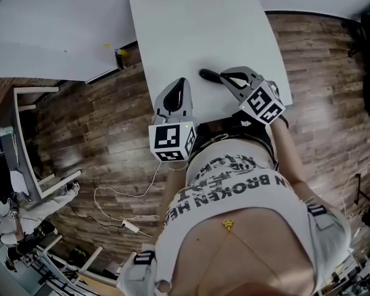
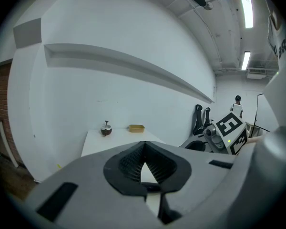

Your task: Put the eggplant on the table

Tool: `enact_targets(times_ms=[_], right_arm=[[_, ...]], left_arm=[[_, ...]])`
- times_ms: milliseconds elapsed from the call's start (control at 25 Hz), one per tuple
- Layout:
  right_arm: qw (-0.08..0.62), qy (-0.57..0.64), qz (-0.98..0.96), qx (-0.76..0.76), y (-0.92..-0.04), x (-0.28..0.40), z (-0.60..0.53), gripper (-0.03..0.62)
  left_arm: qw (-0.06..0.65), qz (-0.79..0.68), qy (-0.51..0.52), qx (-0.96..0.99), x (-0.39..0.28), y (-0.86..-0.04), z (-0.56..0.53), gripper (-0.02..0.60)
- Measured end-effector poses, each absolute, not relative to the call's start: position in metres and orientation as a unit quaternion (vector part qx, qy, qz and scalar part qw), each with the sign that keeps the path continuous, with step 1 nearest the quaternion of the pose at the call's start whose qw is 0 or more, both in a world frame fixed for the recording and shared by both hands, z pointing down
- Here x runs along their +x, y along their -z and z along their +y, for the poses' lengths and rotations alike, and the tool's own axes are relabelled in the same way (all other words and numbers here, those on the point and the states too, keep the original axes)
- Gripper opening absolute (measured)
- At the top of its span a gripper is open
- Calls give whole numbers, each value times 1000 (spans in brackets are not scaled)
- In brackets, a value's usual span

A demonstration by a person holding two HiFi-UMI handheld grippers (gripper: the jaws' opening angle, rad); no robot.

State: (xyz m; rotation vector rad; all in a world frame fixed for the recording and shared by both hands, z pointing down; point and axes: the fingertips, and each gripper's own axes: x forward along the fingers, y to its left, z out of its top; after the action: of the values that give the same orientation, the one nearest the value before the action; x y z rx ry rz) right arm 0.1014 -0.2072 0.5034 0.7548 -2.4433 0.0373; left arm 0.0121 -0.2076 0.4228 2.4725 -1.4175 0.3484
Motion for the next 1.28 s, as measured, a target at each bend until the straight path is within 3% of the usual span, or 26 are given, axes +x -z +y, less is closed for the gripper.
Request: enact_targets(times_ms=[760, 1280], right_arm=[[76, 20, -954, 290, -389, 95, -196, 8], [-5, 33, -952, 304, -325, 100, -192, 8]], left_arm=[[105, -451, -73, 884, 50, -389, -213, -2], [69, -442, -21, 894, 58, -337, -217, -2]])
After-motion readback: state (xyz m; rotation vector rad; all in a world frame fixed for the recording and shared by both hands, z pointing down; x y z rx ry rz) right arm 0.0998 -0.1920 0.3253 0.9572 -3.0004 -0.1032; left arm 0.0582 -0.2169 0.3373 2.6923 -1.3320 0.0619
